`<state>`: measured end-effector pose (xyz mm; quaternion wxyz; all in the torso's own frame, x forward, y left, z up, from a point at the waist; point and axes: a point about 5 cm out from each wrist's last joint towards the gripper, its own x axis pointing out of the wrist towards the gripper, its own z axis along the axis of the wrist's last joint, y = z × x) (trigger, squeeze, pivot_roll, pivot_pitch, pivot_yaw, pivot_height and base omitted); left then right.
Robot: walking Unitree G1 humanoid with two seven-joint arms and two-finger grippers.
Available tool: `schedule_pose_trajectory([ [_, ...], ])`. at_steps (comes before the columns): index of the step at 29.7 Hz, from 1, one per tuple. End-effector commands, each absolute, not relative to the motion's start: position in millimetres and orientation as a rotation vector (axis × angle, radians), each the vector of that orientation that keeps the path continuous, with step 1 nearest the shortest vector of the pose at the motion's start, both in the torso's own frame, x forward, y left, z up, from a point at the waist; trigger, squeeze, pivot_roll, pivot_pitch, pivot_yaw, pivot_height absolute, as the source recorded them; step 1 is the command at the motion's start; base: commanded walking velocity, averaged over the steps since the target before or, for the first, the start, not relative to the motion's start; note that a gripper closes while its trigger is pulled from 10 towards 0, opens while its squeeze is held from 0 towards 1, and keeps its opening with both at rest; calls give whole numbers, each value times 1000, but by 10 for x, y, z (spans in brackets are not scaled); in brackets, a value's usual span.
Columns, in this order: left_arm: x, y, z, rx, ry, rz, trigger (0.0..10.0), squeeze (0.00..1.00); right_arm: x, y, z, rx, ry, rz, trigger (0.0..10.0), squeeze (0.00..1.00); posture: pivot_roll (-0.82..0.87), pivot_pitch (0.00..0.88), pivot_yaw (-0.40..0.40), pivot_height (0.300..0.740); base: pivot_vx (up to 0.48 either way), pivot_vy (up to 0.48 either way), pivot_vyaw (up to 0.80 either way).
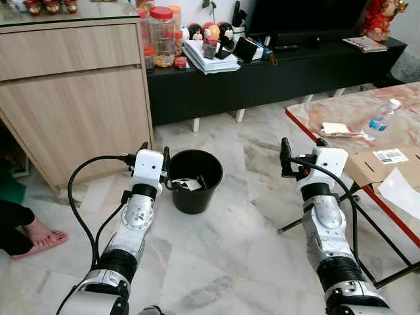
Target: Picking trash to rubbish bin
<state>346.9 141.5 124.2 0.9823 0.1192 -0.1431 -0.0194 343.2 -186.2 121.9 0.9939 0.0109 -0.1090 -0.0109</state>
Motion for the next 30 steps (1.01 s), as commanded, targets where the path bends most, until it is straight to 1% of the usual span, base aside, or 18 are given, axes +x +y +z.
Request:
schedule_pose_trajectory([
  [1,3486,1337,1279,233,-300,-51,10000,0,3440,-1904,1244,31,-217,-43,10000,0,73,34,-127,740,0,0,-544],
  [3,3497,1326,1304,224,-305,-50,10000,0,3445,-1891,1251,35,-215,-39,10000,0,71,61,-128,740,0,0,-788],
  [12,3493,1327,1299,216,-296,-44,10000,0,3427,-1838,1218,37,-203,-21,10000,0,69,90,-129,740,0,0,-782],
  [23,3509,1300,1312,208,-291,-46,10000,0,3449,-1736,1236,45,-198,-1,10000,0,64,110,-132,740,0,0,-783],
  [30,3510,1274,1323,201,-292,-50,10000,0,3450,-1736,1240,43,-194,2,10000,0,65,124,-137,740,0,0,-781],
])
